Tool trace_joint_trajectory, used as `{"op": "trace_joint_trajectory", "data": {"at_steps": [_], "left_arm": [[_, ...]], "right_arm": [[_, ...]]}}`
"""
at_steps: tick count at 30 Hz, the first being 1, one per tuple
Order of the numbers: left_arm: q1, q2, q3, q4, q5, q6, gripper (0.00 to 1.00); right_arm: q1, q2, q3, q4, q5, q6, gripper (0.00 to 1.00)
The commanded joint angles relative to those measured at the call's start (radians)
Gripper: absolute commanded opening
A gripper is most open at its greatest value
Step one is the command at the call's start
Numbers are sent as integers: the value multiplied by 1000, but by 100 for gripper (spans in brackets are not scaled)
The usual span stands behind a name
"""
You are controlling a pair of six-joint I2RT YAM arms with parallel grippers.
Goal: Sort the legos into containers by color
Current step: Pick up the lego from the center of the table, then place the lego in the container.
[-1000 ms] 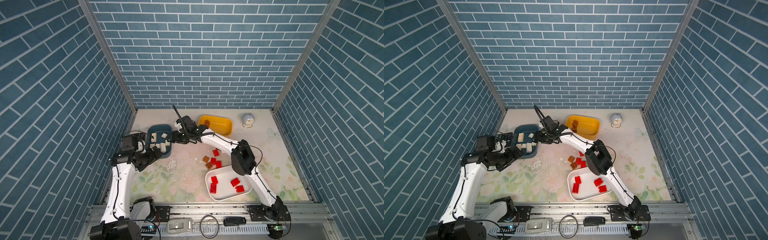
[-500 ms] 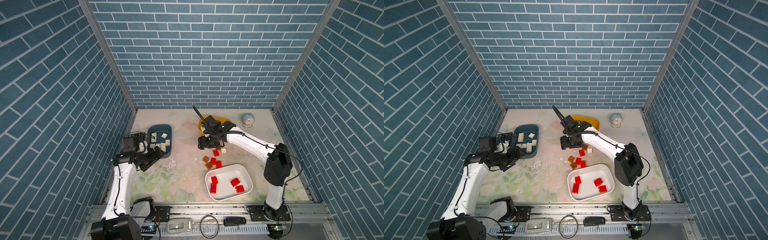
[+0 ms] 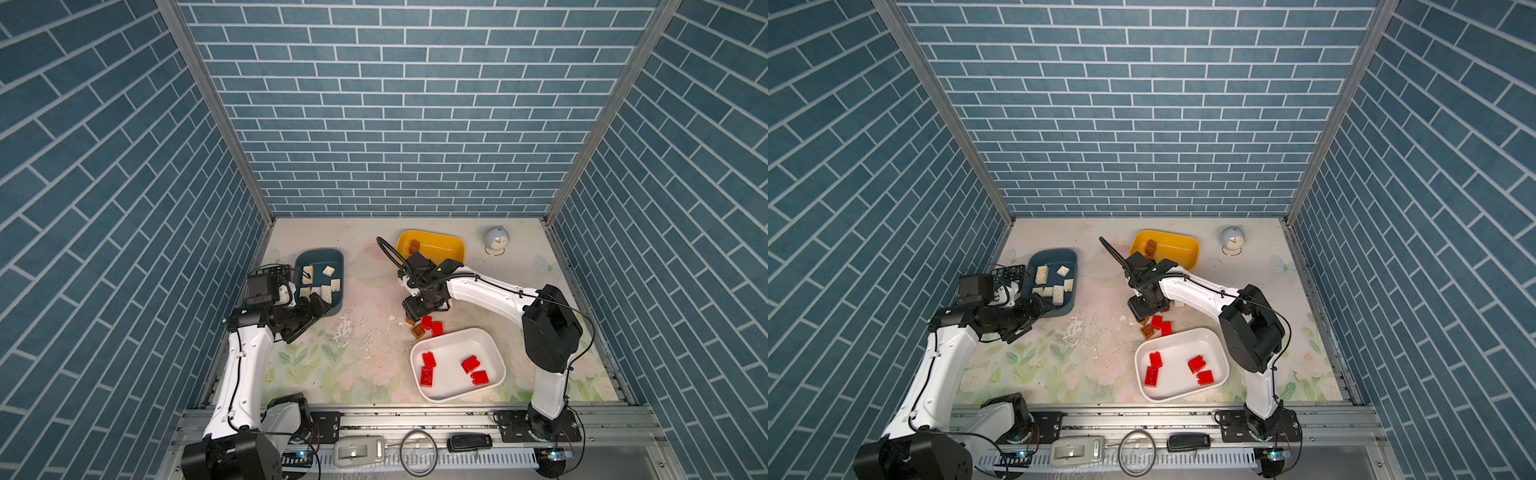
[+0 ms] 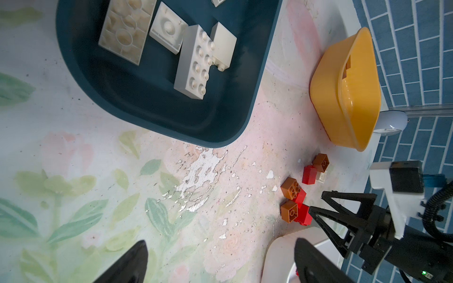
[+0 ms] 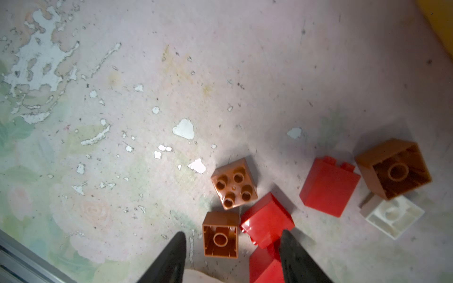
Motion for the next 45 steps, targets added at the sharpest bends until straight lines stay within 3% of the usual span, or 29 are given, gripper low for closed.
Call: {"op": "trace_joint_trajectory", "data": {"at_steps": [1, 8, 17, 26, 33, 45], "left_arm": [[-5, 8, 1, -12, 0, 18, 95], [-5, 12, 7, -15, 5, 25, 95], [-11, 18, 6, -4, 29, 19, 95], [-74, 10, 0, 70, 86, -45, 96], [-150, 17, 11, 150, 100, -114, 96], [-164, 50, 34, 265, 144, -177, 96]], "right_arm": [[8, 59, 6, 45, 0, -82, 55], [20, 129, 24, 41, 34, -125, 48], [24, 162, 59, 22, 90, -136, 22], [-68, 53, 155, -46, 125, -123, 19], [-196, 142, 373, -58, 152, -126, 18], [-317, 514, 854, -137, 178, -126, 21]]}}
